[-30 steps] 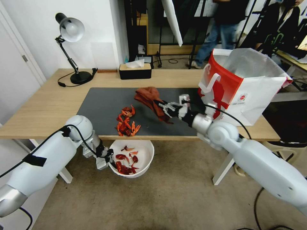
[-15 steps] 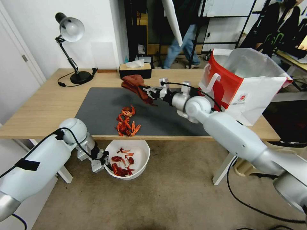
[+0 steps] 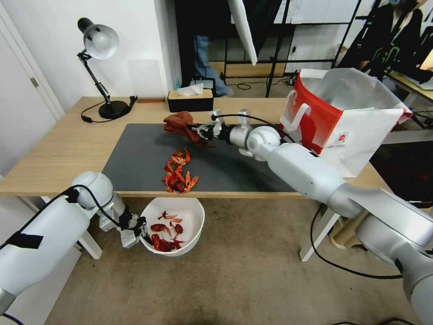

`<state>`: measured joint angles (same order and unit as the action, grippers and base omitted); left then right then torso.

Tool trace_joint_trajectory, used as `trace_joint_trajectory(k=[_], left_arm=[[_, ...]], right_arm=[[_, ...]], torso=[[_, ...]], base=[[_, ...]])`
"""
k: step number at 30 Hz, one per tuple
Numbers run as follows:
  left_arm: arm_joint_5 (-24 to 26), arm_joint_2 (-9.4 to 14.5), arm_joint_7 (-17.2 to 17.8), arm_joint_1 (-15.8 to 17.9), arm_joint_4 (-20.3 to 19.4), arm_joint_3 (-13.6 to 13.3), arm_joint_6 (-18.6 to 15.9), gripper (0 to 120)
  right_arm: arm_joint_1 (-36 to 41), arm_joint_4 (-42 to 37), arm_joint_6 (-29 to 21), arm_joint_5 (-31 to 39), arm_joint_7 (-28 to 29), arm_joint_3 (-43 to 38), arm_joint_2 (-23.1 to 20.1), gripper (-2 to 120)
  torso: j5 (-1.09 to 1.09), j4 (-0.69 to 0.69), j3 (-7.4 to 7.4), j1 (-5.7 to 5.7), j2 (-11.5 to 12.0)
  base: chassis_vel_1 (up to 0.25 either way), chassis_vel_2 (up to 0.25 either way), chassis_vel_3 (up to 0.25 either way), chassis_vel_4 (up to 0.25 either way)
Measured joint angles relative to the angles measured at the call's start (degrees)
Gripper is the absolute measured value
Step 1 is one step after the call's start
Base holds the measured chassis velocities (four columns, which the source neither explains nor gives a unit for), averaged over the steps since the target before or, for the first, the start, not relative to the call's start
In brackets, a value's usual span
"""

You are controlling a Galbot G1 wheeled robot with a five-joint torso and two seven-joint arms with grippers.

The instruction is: Sweep shrimp from table into container with towel, then put container into takeout bag.

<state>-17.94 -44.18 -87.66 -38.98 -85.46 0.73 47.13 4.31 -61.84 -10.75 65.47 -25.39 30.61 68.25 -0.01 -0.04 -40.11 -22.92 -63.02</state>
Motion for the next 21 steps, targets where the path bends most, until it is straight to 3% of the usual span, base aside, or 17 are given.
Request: trace_joint_trajectory(k=[6, 10, 21], left_arm=[[0.5, 1.2, 0.0, -2.2, -0.7, 2.4, 0.0, 0], [1.0, 1.6, 0.0, -2.8, -0.9, 2.7, 0.0, 0], [1.0, 0.8, 0.0, -2.7, -0.8, 2.6, 0.0, 0]], right_arm=[[-2.8, 8.1, 0.8, -3.1, -1.9, 1.9, 5.4, 5], [-3.9, 12.1, 1.3, -5.4, -2.0, 2.3, 7.9, 5], [-4.2, 14.3, 1.3, -10.0, 1.2, 3.8, 7.3, 5]], torso=[[0.00, 0.07, 0.00, 0.01, 0.0], [-0.01, 0.04, 0.00, 0.00, 0.0], [0.00, 0.03, 0.00, 0.01, 0.0]], base=[[0.000, 0.000, 0.000, 0.000], [0.000, 0.000, 0.000, 0.000], [0.000, 0.000, 0.000, 0.000]])
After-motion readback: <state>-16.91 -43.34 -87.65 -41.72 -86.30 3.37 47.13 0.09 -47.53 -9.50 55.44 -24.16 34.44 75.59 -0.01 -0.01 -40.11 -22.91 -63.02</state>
